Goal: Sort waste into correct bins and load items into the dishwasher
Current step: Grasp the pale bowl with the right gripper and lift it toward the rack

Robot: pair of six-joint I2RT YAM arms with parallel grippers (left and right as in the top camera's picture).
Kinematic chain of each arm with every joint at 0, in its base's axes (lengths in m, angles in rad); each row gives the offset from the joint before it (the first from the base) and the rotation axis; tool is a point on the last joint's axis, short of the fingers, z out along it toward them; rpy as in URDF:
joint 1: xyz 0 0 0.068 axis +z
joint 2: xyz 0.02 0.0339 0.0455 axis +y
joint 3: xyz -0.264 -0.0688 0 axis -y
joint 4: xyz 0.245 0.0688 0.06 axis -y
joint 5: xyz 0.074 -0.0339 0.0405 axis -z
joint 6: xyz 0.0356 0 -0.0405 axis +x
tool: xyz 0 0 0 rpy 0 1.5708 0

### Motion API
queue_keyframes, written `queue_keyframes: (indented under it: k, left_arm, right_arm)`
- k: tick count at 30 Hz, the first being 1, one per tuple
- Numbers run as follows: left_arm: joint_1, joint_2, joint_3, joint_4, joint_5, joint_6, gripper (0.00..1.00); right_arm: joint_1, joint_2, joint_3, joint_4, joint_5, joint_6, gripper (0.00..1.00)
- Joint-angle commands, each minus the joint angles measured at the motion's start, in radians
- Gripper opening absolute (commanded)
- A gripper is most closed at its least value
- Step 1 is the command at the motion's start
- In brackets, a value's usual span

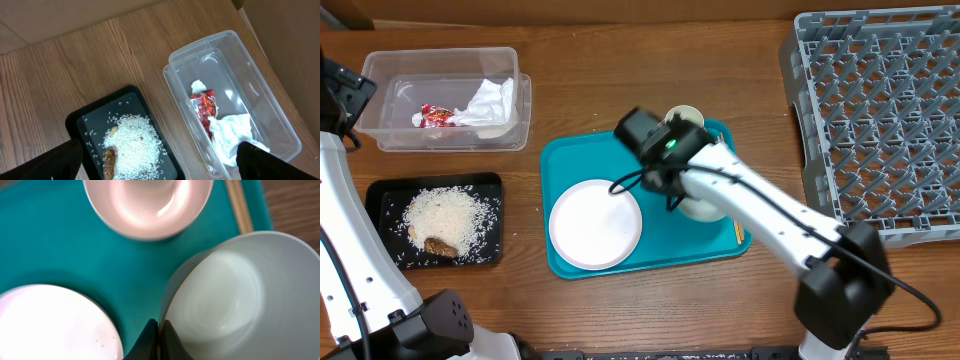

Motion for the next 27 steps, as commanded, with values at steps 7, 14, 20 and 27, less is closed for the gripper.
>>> queue_keyframes:
  k: [7, 14, 20, 27]
  left_arm:
    - [0.000, 0.003, 0.004, 0.000, -0.010, -0.018, 1.00]
    - [0.000, 0.003, 0.004, 0.000, -0.010, -0.018, 1.00]
    - [0.000, 0.003, 0.004, 0.000, -0.011, -0.018, 1.00]
    - [0.000, 0.003, 0.004, 0.000, -0.010, -0.018, 1.00]
  right_arm:
    - [-0.379, -0.270, 0.165, 0.021, -0.036, -0.356, 0.04]
    - [-0.914, -0.273, 0.158, 0.111, -0.468, -0.610, 0.04]
    - [-1.308, -0.196, 0.158, 0.224, -0.753, -0.625, 0.04]
    - [-1.608, -0.053, 0.158, 0.460, -1.153, -0.618, 0.04]
